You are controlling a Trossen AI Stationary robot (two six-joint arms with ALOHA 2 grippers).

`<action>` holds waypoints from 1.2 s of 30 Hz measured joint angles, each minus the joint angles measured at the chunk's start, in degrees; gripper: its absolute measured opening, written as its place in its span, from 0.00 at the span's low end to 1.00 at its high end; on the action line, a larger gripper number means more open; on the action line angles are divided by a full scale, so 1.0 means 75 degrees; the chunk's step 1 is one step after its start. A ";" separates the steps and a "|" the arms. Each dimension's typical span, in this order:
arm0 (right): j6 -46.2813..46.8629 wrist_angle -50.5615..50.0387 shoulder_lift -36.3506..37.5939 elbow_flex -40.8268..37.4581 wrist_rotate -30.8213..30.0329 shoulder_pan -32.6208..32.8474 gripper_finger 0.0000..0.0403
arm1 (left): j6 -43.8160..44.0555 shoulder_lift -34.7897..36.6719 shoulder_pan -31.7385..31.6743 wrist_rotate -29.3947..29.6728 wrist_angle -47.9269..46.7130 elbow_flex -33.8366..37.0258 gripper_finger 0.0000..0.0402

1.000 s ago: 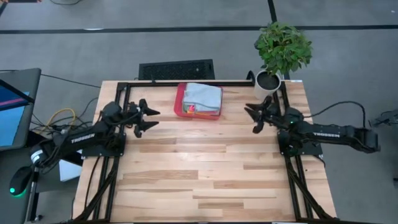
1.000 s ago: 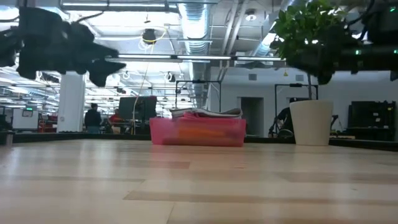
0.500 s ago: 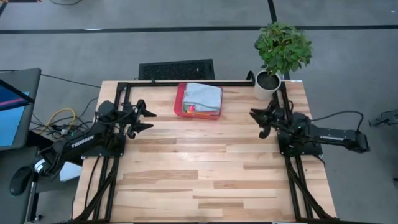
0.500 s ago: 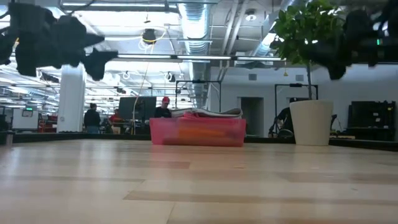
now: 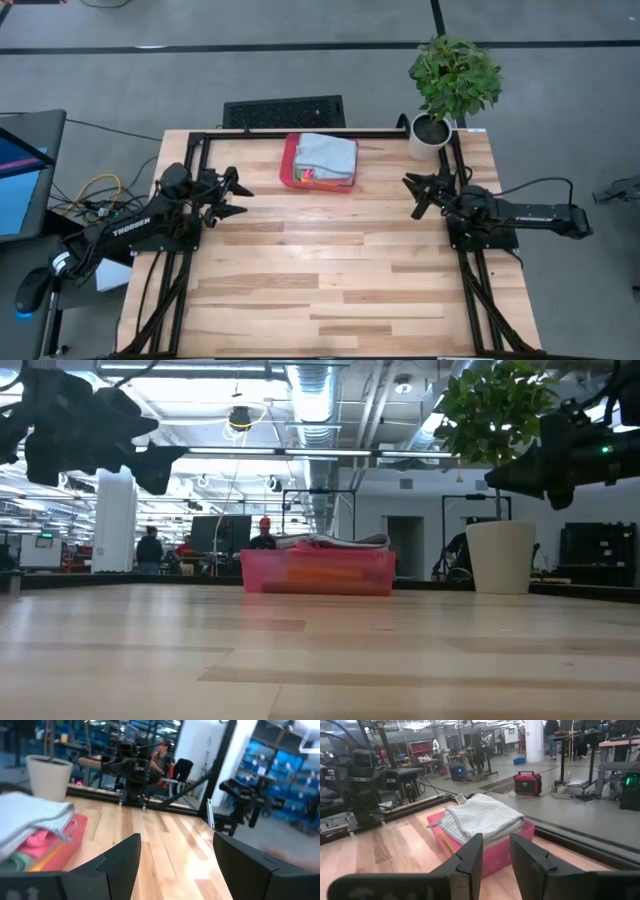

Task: Fold microfiber towels
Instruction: Return to home position

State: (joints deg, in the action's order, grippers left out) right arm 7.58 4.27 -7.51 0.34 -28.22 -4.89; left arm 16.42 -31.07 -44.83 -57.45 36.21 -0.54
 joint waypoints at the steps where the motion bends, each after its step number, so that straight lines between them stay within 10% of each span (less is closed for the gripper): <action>1: -0.0001 -0.0003 0.0000 0.0000 0.0001 0.0000 0.30 | 0.0195 0.0000 0.0002 0.0079 -0.0001 0.0003 0.60; 36: -0.0001 -0.0006 0.0000 -0.0006 0.0022 0.0000 0.30 | 0.0700 -0.0006 0.0002 0.6837 -0.4404 0.0020 0.60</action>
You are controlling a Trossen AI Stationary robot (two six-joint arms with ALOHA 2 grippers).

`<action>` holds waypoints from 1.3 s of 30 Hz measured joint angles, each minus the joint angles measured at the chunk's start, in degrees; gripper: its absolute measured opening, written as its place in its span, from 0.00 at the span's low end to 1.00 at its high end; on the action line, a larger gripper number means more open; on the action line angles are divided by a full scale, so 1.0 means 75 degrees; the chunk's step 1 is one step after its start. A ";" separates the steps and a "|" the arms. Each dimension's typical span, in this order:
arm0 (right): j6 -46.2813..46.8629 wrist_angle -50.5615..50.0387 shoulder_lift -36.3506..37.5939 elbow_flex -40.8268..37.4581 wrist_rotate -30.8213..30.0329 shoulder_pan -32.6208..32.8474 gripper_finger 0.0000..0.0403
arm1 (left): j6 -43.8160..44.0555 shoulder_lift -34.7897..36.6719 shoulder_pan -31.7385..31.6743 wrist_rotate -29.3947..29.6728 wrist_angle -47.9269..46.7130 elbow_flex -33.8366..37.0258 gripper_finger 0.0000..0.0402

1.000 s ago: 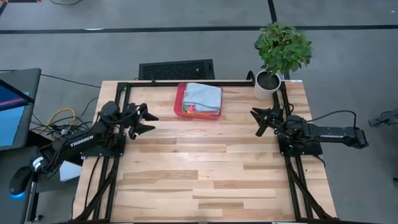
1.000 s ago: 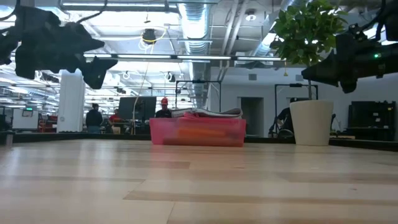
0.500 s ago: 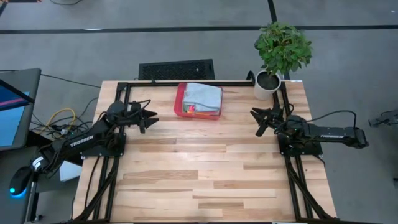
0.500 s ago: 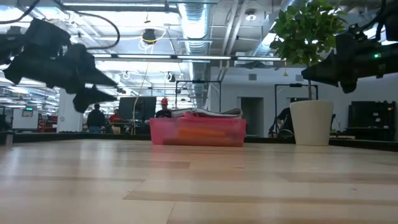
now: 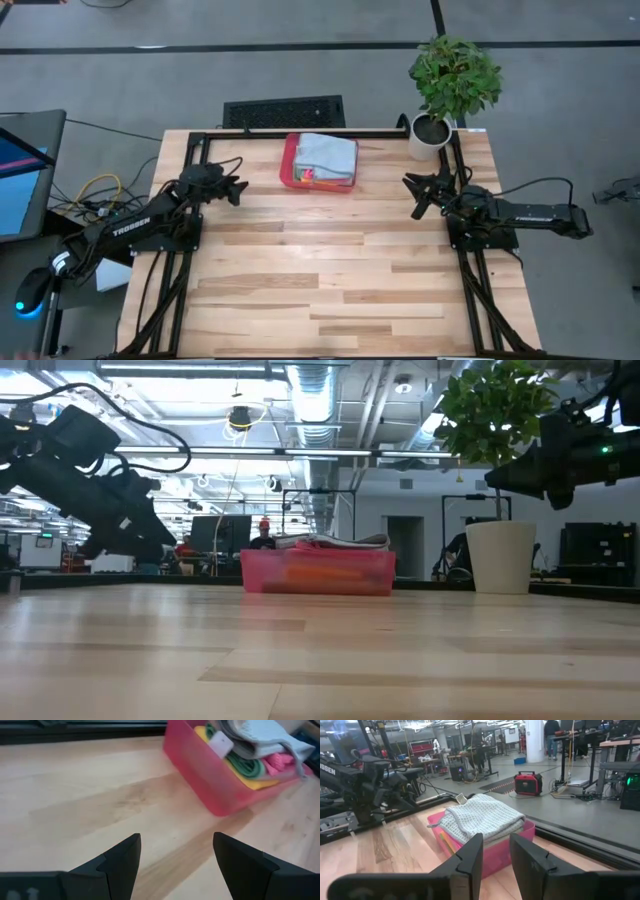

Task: Fold microfiber towels
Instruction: Return to home position

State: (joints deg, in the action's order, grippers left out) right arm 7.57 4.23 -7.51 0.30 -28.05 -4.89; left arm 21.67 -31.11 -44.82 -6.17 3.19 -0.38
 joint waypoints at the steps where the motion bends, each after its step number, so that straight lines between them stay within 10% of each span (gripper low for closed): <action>1: 0.0000 0.0000 0.0000 0.0000 0.0000 0.0000 0.30 | 0.0000 0.0000 0.0000 0.0111 0.0003 0.0000 0.60; 39: 0.0000 0.0003 0.0000 -0.0006 -0.0015 0.0000 0.30 | 0.0000 0.0000 0.0003 0.0313 0.0012 0.0000 0.60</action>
